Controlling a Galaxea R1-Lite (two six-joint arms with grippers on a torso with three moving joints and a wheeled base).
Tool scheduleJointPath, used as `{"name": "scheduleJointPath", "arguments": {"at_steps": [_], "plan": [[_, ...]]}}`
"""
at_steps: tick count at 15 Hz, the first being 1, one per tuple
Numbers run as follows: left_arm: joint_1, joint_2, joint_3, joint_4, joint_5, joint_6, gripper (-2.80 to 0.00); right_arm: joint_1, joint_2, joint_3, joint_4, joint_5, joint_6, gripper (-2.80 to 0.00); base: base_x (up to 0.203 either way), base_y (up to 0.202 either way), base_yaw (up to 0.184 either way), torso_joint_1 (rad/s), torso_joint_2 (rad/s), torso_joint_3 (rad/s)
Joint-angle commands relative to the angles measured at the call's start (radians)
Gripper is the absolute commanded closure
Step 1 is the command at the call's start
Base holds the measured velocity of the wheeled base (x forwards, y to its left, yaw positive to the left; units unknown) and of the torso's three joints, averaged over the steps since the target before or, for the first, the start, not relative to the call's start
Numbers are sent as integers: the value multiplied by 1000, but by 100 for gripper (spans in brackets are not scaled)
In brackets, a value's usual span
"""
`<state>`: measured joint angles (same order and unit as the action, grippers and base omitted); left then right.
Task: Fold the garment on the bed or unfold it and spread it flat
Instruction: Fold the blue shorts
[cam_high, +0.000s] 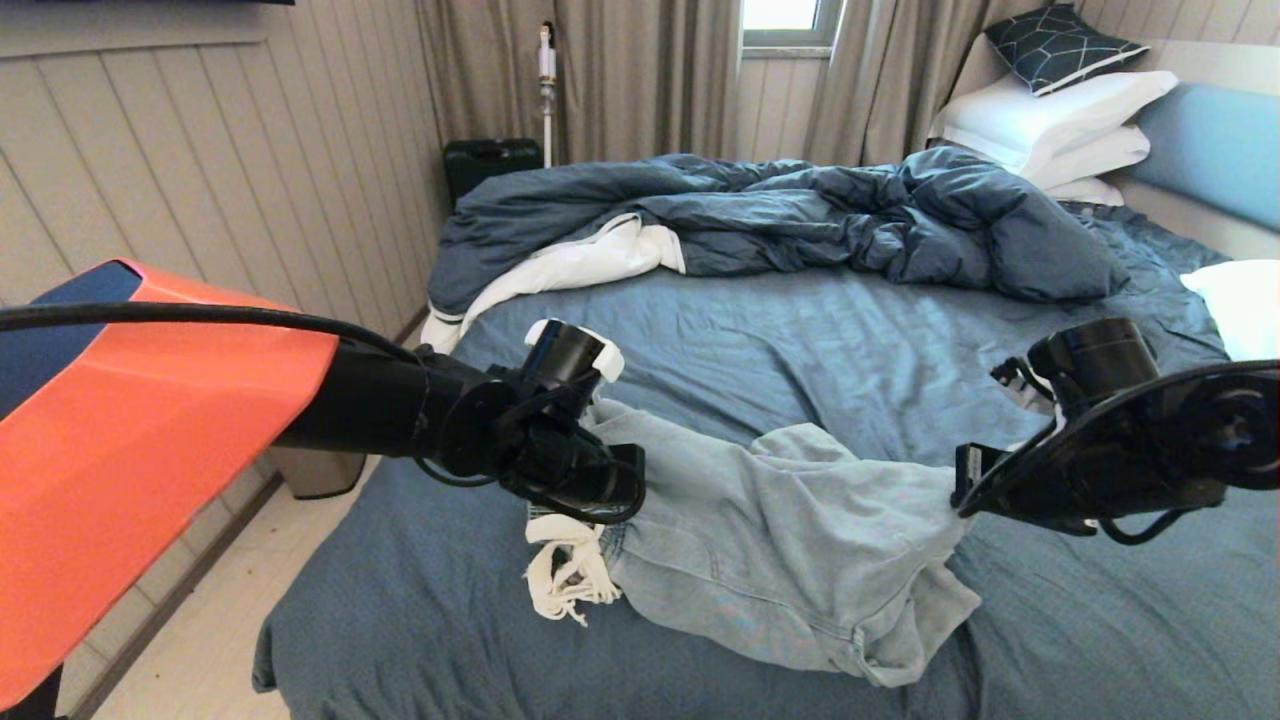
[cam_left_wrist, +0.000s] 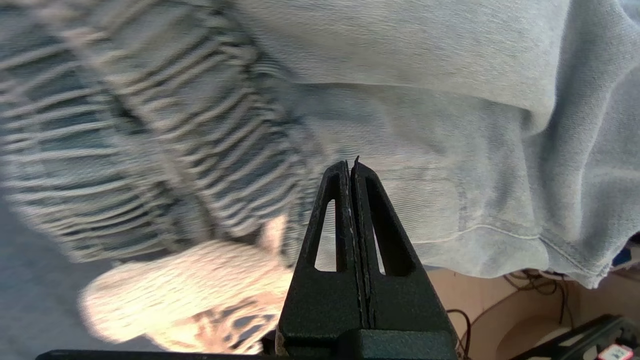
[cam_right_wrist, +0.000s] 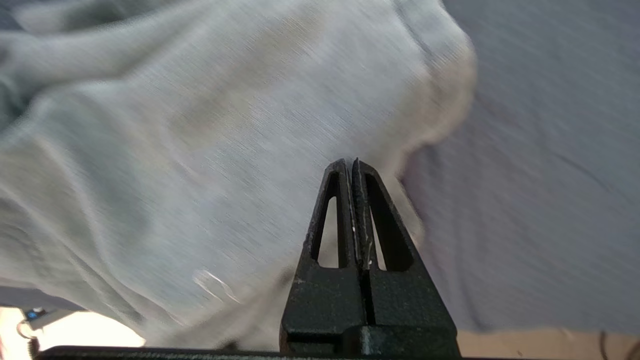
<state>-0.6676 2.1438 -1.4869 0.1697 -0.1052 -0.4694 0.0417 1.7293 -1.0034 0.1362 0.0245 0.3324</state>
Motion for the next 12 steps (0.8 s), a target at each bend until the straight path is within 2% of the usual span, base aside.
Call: {"name": "scheduleJointPath", "arguments": {"at_steps": [1,4,7,12], "plan": [[-4,25,-20,4,-1,-2,0,25,25,-27,-3,0,15,0,0,0,0,0,0,0],[9,85,-56,1,-4,-3,0,76,30,-35,-4,1,24,0,0,0,0,0,0,0],[30,117,-72,1,-7,-5,0,109,121,-59,-4,-6,43,0,0,0,0,0,0,0],[111,93,-78,1,-10,4,0,142,142,58,-9,-24,45,0,0,0,0,0,0,0]]}}
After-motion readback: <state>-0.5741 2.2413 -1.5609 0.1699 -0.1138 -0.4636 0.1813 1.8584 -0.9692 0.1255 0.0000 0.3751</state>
